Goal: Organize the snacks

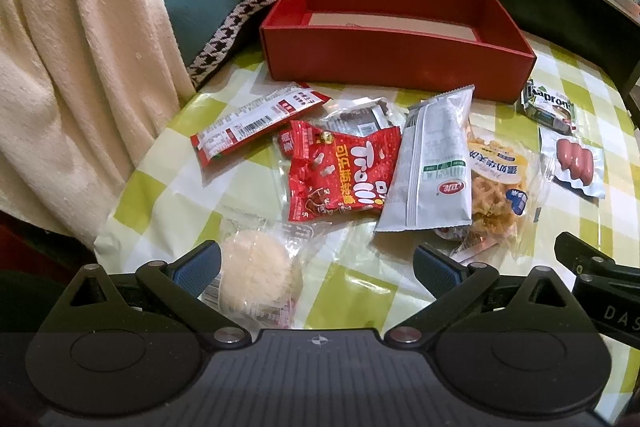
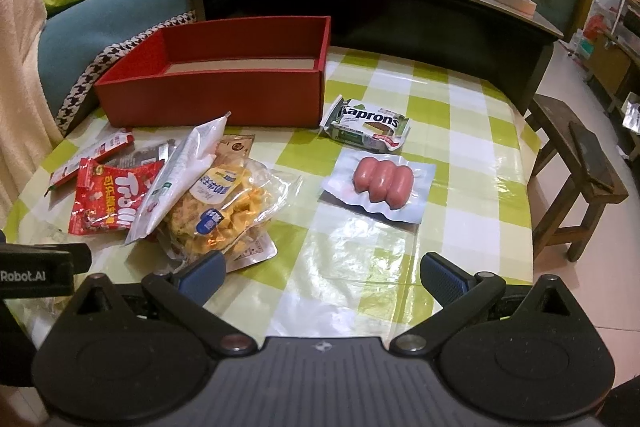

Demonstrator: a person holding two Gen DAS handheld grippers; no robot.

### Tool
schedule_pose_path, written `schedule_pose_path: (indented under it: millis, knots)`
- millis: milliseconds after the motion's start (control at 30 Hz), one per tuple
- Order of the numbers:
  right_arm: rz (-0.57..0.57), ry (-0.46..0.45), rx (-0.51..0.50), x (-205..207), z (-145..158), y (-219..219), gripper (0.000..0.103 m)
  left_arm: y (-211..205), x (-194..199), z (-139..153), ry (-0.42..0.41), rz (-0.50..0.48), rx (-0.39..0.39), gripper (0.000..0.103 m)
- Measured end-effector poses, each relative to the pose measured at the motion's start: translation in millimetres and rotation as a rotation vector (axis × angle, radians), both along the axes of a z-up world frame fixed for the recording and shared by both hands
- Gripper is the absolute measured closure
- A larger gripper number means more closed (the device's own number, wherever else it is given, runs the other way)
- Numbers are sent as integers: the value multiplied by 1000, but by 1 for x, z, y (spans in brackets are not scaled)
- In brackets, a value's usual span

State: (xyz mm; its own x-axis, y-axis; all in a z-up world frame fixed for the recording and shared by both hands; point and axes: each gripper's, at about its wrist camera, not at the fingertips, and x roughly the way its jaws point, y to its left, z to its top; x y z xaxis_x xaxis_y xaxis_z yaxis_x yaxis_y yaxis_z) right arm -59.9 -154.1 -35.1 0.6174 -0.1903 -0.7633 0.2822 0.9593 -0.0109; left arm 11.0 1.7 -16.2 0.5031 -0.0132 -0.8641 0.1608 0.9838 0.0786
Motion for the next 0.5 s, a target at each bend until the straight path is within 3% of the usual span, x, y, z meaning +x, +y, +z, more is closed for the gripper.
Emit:
schedule_pose_path:
  millis: [500]
  knots:
    - [9,20,-2,3,-4,2,0,-1,0,-5,25,2,-3,0]
